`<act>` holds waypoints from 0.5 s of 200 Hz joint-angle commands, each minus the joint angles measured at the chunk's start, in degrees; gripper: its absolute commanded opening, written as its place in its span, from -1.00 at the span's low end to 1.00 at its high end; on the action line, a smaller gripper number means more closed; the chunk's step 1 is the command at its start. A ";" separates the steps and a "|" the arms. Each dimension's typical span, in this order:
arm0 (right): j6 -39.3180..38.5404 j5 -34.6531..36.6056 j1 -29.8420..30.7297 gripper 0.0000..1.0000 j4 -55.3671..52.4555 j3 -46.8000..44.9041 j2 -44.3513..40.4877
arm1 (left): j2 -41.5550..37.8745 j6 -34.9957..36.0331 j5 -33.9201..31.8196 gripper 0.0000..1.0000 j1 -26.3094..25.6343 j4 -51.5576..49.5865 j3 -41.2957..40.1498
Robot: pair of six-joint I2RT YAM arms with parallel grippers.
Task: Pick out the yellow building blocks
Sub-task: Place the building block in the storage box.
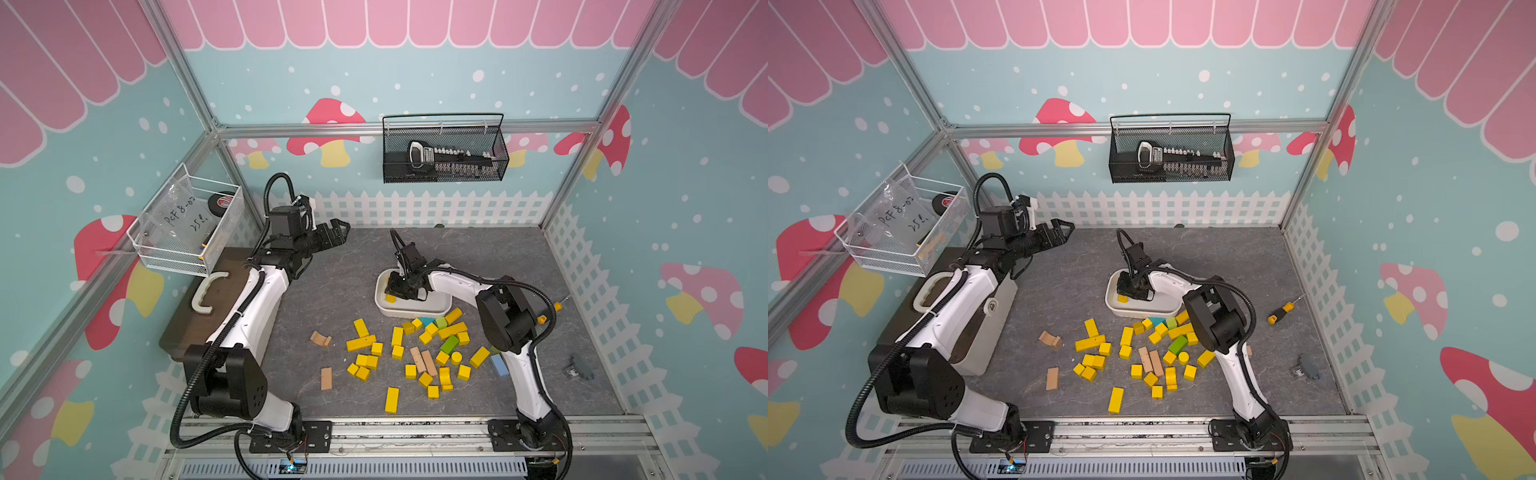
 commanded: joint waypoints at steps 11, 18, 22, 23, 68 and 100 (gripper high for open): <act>1.36 1.10 0.32 -0.62 0.25 3.02 1.30 | -1.30 -0.17 0.96 1.00 0.39 0.53 -0.71; 0.98 1.17 0.35 -0.47 -0.07 3.26 1.32 | -1.32 -0.20 1.02 1.00 0.35 0.52 -0.80; 0.74 1.25 0.32 -0.39 -0.27 3.39 1.28 | -1.25 -0.17 0.99 1.00 0.35 0.53 -0.81; 0.62 1.22 0.34 -0.37 -0.33 3.39 1.24 | -1.25 -0.17 0.93 0.99 0.35 0.49 -0.81; -4.01 2.24 0.31 0.03 -2.83 2.88 -2.40 | -1.14 -0.43 1.32 0.99 0.35 0.62 -0.76; -9.01 3.33 0.30 0.04 -4.65 -0.50 -9.50 | -1.10 -0.30 2.10 0.99 0.27 0.79 -0.94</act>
